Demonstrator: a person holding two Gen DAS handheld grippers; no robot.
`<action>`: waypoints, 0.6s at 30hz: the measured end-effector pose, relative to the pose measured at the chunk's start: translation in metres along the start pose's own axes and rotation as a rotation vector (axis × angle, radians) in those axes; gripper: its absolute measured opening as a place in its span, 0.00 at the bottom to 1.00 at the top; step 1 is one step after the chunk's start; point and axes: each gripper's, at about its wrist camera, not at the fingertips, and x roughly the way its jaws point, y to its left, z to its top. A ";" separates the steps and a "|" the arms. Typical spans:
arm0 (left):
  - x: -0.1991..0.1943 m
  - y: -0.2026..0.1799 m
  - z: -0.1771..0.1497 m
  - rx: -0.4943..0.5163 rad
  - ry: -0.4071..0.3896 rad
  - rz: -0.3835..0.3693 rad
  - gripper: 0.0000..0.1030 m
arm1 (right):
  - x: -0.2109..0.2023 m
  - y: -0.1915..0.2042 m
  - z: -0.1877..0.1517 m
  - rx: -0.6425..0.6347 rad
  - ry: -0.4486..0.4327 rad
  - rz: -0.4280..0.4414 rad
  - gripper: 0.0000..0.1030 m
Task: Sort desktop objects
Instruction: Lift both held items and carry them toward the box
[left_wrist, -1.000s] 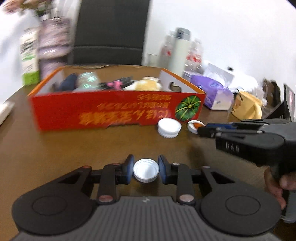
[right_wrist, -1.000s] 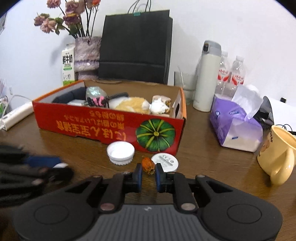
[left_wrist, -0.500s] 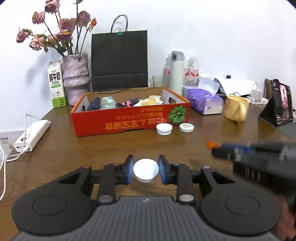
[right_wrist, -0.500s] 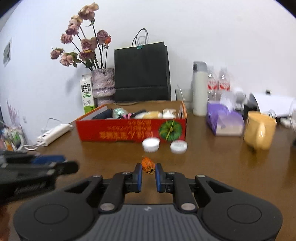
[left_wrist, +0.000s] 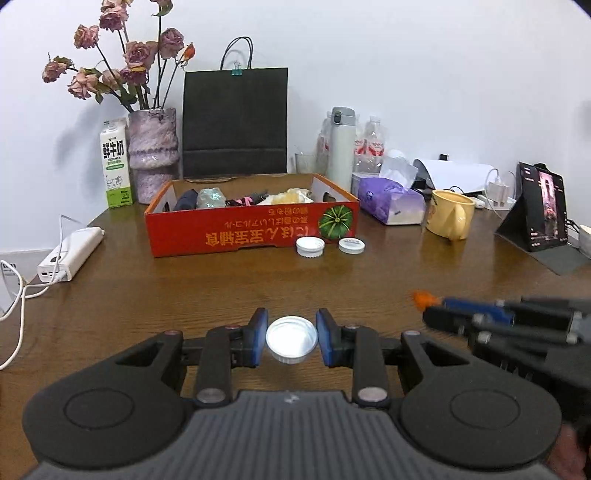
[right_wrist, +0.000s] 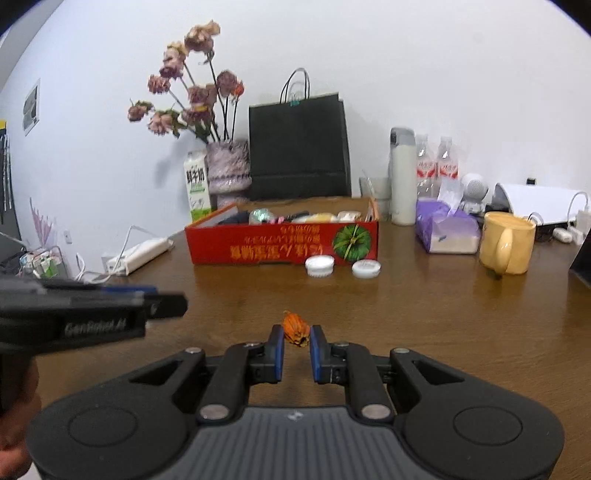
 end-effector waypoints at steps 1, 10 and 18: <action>-0.002 0.000 0.000 -0.005 -0.005 0.002 0.28 | -0.003 -0.001 0.002 0.004 -0.012 -0.003 0.13; -0.002 0.003 0.015 -0.017 -0.072 -0.014 0.28 | -0.009 -0.009 0.013 0.023 -0.062 -0.028 0.13; 0.018 0.011 0.038 -0.024 -0.098 -0.017 0.28 | 0.006 -0.026 0.030 0.030 -0.065 -0.066 0.13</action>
